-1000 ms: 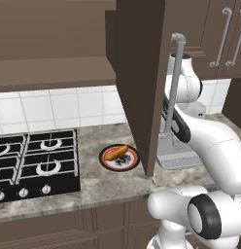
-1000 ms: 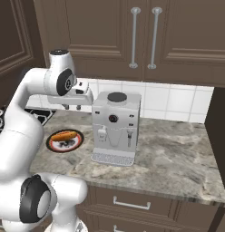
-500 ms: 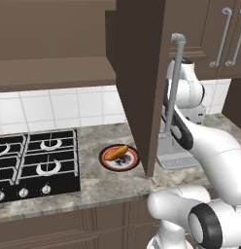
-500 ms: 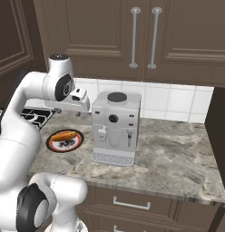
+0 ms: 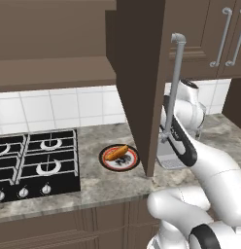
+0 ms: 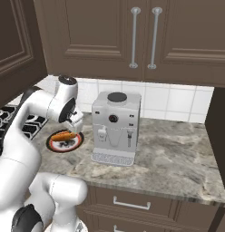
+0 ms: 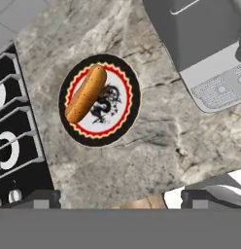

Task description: Move the hot dog bun to the plate on the dining table and place the condiment next to that plate. Then navigate to the fridge and take the sausage and place it on the plate as well.

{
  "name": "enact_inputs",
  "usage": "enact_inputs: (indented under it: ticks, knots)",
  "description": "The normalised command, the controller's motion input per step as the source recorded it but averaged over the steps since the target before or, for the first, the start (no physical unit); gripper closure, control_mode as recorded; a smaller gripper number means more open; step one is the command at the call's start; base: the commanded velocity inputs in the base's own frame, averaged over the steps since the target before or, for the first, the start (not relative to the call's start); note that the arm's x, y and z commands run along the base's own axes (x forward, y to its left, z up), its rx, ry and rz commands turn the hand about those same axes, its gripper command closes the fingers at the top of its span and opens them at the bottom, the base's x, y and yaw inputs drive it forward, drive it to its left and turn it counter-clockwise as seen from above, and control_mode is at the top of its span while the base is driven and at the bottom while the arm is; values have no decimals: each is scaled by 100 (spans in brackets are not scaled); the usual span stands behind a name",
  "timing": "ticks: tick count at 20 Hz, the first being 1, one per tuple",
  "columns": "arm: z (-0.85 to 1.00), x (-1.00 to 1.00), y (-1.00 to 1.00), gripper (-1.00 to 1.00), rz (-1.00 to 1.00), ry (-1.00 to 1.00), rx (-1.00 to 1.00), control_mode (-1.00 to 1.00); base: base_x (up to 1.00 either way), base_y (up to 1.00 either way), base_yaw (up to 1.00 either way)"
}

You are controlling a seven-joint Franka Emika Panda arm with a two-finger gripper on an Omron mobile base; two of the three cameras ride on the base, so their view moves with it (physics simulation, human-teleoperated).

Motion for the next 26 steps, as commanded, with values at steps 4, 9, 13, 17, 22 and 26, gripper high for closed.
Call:
enact_inputs:
  ticks: [4, 9, 13, 17, 22, 26]
  knots:
    - [-58, 0, 25, -100, -28, 9, 12, -100, 0, 0, 0]
    - [-58, 0, 5, -100, -17, 4, 17, -100, 0, 0, 0]
    - [-30, 18, 3, -100, -6, 0, 0, -100, 0, 0, 0]
    - [-17, 45, 17, -100, -2, 0, 0, -100, 0, 0, 0]
    - [-6, 41, 10, -100, 0, 0, 0, -100, 0, 0, 0]
    - [0, 47, 11, -100, 0, 7, 0, -100, 0, 0, 0]
